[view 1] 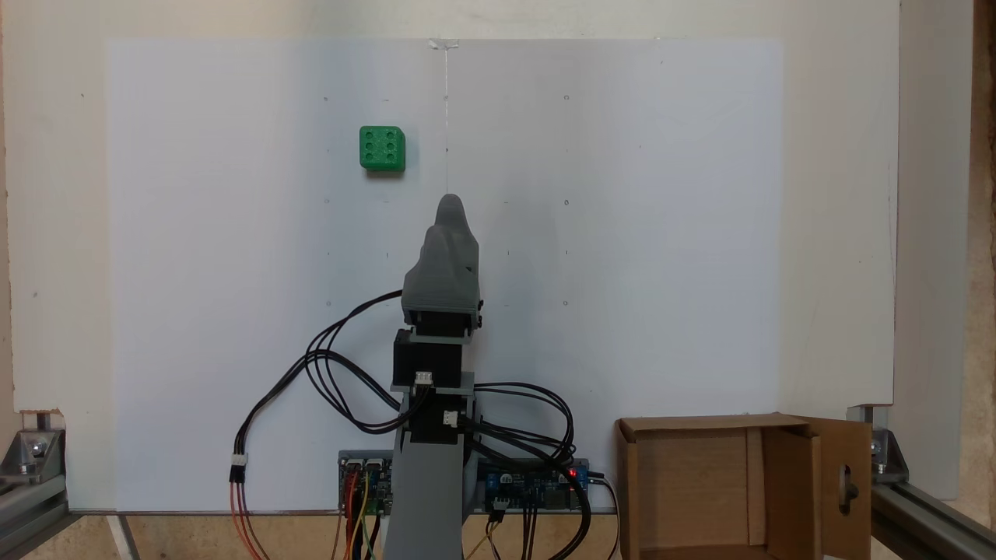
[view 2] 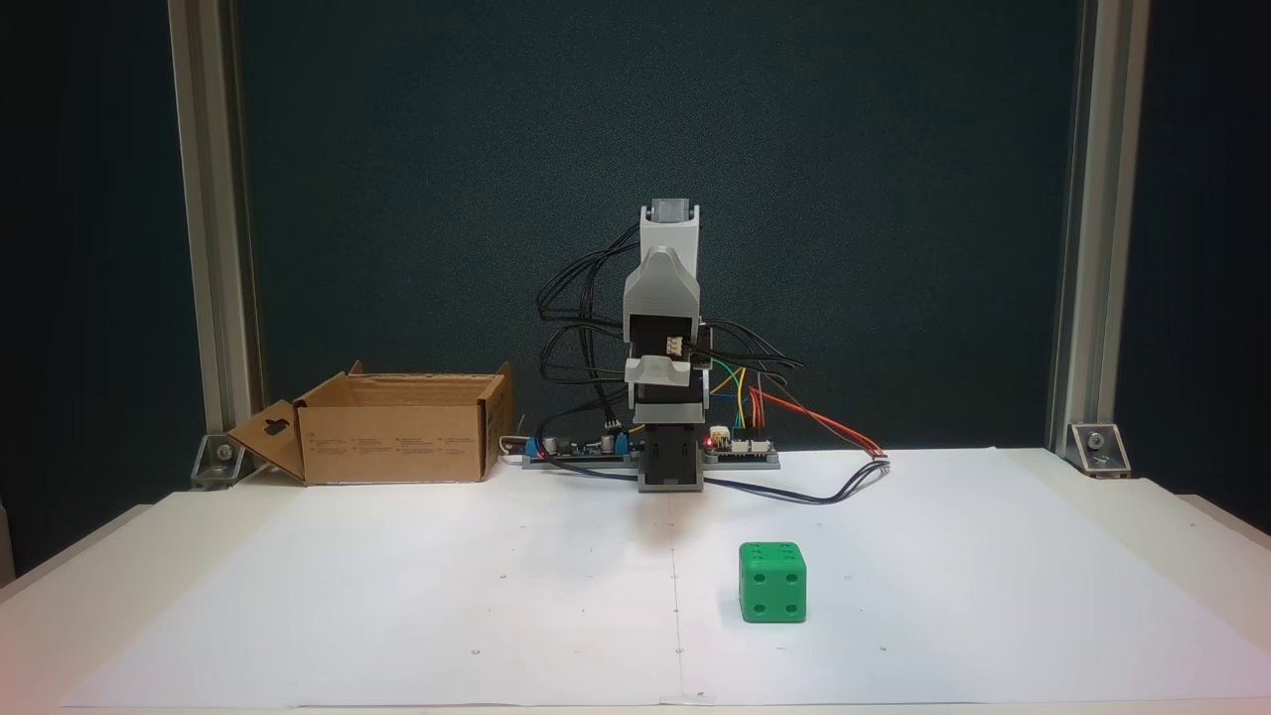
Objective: Grasp a green dice and put it in the bin.
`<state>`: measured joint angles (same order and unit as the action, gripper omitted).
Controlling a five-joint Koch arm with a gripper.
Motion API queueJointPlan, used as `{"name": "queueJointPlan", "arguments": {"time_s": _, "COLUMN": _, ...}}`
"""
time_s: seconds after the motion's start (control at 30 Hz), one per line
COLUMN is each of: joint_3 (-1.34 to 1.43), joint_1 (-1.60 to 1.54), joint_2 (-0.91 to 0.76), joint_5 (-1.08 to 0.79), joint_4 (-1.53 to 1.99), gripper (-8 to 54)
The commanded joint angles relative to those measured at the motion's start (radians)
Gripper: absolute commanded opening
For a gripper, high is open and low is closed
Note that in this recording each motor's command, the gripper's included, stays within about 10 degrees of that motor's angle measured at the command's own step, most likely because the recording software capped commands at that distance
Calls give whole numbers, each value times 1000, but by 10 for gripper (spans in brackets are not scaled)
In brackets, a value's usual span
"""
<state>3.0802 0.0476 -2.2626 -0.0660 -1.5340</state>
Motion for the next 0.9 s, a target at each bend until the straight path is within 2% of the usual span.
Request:
{"name": "queueJointPlan", "arguments": {"time_s": 0.0, "joint_3": 49, "joint_1": 37, "joint_2": -100, "joint_5": 14, "joint_4": 121, "gripper": 452}}
{"name": "queueJointPlan", "arguments": {"time_s": 0.87, "joint_3": 49, "joint_1": 32, "joint_2": -101, "joint_5": 15, "joint_4": 112, "gripper": 452}}
